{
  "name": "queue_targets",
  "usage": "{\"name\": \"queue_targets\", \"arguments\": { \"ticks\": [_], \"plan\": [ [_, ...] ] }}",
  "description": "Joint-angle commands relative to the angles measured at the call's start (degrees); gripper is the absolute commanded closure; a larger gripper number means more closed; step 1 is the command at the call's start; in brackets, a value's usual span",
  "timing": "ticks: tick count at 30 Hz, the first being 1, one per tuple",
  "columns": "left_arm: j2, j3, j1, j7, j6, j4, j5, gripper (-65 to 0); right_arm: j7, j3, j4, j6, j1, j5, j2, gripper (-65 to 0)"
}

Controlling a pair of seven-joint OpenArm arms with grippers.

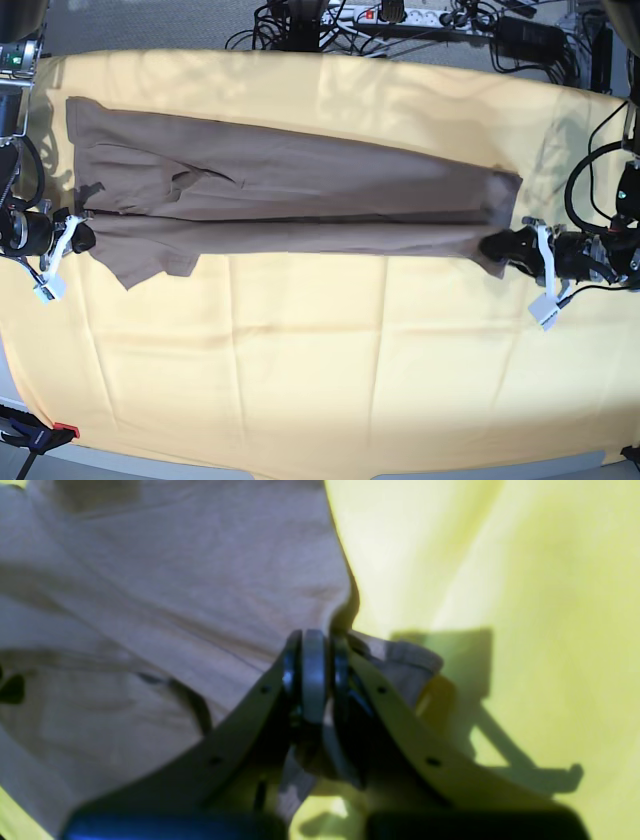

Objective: Fold the T-shirt properly
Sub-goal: 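Lift and fold the grasped edge over toward the collar edge, then lower the folded edge and open both grippers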

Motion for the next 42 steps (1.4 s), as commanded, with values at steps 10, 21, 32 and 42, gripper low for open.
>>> {"name": "queue_targets", "arguments": {
  "ticks": [10, 21, 32, 42],
  "plan": [
    [-1.18, -0.68, -0.98, 1.97, -0.43, 0.68, -1.60, 0.0, -2.16, 0.37, 0.94, 0.25, 1.84, 4.00, 1.73, -7.9],
    [-1.09, -0.68, 0.46, 1.49, -0.43, 0.66, -0.02, -34.3, 7.67, 0.37, 0.96, 0.25, 5.84, 4.26, -1.25, -36.4],
    [-1.11, -0.68, 1.70, 1.53, -0.43, 0.66, -0.04, -34.3, 13.25, 0.37, -2.45, -1.79, 5.53, -13.20, -9.44, -36.4],
    [-1.09, -0.68, 1.70, 1.51, -0.43, 0.66, -0.09, -34.3, 13.29, 0.37, -3.02, -1.99, 5.44, -14.69, -10.14, -36.4]
  ]
}}
